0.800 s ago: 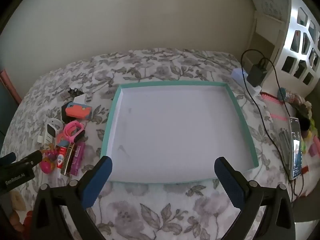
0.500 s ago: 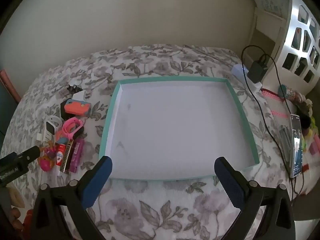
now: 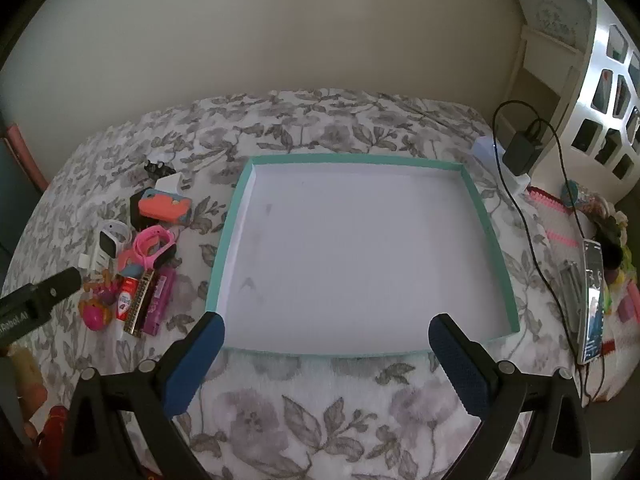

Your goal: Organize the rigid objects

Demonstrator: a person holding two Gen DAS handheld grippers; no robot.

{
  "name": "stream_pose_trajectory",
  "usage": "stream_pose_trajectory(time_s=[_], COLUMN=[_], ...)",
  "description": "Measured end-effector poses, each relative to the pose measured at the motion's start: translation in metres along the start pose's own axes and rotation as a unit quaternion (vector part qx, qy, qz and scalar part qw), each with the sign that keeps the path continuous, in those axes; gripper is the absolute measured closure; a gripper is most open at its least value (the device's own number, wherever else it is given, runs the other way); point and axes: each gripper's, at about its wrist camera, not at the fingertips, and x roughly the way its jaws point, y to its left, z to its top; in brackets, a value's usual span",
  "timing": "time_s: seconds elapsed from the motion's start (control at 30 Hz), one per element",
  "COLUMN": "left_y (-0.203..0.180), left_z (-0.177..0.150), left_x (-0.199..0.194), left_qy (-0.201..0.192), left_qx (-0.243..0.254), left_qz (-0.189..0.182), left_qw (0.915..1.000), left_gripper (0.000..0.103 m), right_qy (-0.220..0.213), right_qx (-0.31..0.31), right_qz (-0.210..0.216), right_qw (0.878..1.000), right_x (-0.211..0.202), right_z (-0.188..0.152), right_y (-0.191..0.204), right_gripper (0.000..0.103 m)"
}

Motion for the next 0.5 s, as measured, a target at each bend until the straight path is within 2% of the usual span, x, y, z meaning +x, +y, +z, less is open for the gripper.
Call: stream_pose_trajectory(time_s=[0.23,0.5], left_y=[-0.008,-0.011], left_z=[0.000,0.000], left_x=[-0.005,-0.008], left_qy=[-0.013,-0.021], left_qx=[0.015,0.026], left_qz=[0.012,0.007], left_qw=[0.9997,0.9994], left_gripper=[0.000,0.000], right_qy=[0.001,-0.002], right_qx=[-0.010,-0.003], right_qz=[0.006,0.012], right_qw=[1.000,1.000], right_x=[-0.001,-0.003], right_z=[-0.001,-0.001], right_y=[0.001,-0.003], right_gripper=[0.000,0.000])
